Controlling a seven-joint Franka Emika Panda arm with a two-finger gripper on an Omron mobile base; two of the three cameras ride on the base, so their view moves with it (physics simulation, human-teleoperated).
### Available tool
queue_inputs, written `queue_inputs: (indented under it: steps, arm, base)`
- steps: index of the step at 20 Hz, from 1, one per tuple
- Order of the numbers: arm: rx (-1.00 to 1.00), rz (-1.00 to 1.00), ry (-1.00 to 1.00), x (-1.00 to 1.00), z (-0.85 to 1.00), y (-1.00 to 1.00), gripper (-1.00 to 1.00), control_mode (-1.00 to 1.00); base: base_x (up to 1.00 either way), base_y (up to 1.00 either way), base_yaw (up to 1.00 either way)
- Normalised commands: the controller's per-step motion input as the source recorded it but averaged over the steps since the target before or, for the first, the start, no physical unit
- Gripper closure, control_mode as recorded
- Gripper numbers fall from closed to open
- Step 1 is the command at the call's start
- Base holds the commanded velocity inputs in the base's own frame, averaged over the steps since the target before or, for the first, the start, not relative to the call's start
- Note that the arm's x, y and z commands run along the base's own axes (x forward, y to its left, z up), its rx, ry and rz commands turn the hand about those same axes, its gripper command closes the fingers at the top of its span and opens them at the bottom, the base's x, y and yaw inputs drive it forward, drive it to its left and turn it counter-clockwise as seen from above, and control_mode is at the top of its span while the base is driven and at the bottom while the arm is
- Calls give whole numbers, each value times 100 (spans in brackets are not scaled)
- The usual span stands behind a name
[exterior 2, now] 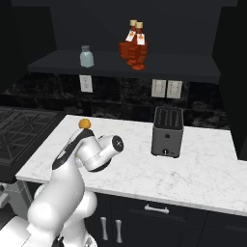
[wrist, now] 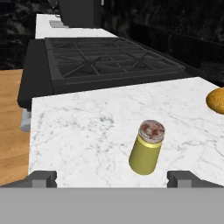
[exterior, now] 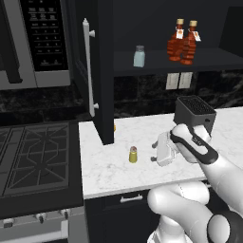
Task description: Put the shaker and condiment bottle from the counter next to their counterparts in the cabinet.
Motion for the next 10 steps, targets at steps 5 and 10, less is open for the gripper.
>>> queue_inputs:
  steps: [5, 10]
  arm:
    - [1, 0, 0, 13, -8, 12, -100, -100]
    - [2, 0, 1, 21, -14, 10, -100, -100]
  base:
    - [0, 0, 0]
    - [0, 0, 0]
